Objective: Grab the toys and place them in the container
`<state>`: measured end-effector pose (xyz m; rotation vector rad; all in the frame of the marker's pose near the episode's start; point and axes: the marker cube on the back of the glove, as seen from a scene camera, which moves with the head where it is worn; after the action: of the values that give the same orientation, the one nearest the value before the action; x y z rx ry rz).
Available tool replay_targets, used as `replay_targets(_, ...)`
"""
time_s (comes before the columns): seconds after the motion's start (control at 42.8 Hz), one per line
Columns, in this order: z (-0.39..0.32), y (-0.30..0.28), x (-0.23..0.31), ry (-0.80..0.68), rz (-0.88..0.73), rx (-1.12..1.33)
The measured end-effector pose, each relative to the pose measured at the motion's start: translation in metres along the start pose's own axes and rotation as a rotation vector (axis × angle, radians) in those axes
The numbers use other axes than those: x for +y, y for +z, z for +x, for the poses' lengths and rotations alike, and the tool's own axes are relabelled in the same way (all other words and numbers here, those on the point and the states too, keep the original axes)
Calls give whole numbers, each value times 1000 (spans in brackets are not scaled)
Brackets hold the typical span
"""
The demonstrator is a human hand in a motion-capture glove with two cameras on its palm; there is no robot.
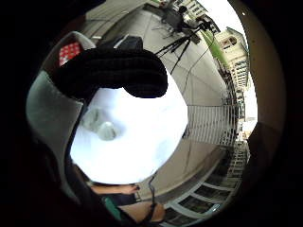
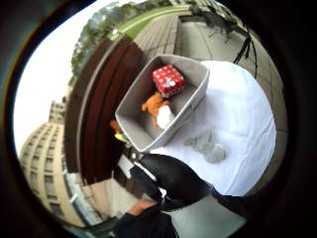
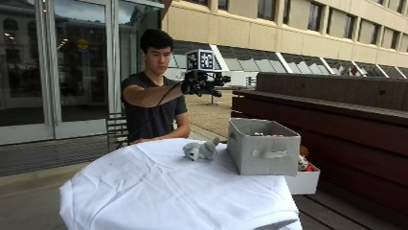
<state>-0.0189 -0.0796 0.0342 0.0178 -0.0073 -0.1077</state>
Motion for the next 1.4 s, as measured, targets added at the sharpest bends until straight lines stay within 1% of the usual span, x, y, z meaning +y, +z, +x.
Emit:
replay_targets(0.117,10,25,11,-1,-45,-13)
replay_targets(0.281,5,68,29,0,-65,-12)
replay_targets(0.678,-4,187,73,19,-209,16)
replay_targets(0.888,-6,230,86,44,-261,29)
replay_targets(1.145,-6,250,92,87,-132,100)
replay_targets(1.403,-3,245,87,76,-25,40)
